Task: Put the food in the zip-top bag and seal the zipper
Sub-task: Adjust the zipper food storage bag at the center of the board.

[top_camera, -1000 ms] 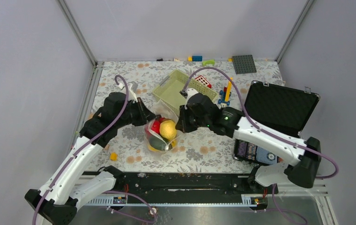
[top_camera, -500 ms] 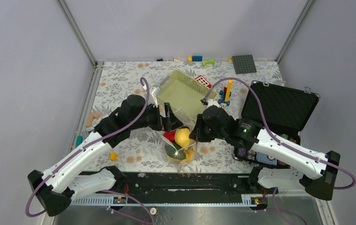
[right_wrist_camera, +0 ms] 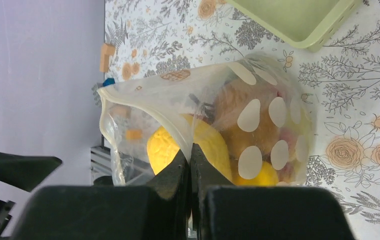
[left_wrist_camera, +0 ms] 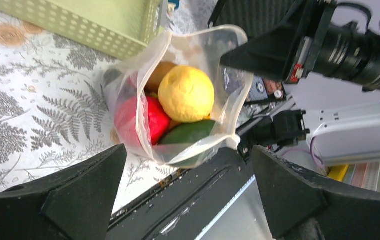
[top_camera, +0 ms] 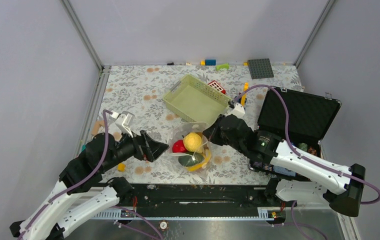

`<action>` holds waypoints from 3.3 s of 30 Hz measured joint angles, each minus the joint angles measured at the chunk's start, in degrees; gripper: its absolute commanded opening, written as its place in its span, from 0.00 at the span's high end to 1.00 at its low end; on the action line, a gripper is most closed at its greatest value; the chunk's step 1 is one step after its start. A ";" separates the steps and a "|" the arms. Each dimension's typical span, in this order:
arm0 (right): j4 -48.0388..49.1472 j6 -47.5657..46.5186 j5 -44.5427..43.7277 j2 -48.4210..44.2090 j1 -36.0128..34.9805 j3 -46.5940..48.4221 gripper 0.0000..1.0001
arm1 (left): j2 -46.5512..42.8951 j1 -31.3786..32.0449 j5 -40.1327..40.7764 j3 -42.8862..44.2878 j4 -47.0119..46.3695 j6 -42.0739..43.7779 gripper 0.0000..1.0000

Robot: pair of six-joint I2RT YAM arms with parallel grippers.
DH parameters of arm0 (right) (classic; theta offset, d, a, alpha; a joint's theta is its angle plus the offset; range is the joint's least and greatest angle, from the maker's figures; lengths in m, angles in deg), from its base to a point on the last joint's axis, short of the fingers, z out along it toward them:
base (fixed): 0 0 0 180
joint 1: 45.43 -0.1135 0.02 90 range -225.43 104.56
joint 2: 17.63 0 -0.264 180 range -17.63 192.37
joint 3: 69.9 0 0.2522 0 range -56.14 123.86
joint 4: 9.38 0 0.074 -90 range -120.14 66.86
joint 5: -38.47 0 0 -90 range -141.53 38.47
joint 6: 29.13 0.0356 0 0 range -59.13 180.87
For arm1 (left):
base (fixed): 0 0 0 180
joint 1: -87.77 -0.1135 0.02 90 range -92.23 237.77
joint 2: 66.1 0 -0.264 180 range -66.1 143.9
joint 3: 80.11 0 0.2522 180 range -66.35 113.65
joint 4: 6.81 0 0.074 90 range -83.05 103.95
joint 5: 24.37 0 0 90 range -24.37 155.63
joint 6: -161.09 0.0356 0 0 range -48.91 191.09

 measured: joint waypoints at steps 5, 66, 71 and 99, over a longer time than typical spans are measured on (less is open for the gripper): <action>1.42 1.84 -1.88 0.42 0.00 -0.11 1.00 | 1.38 2.49 -2.23 -2.54 0.74 -0.33 0.03; 2.49 -78.12 35.95 -5.18 16.31 4.39 0.00 | 28.83 -3.93 -3.93 -1.40 -21.38 38.34 1.00; -2.38 -87.54 42.66 -1.62 20.35 5.97 0.00 | 30.16 -6.14 -9.66 -0.87 -21.55 46.42 1.00; -0.07 -96.35 38.80 -3.48 26.10 -0.61 0.00 | 41.86 -15.65 -36.13 13.33 -9.33 71.56 1.00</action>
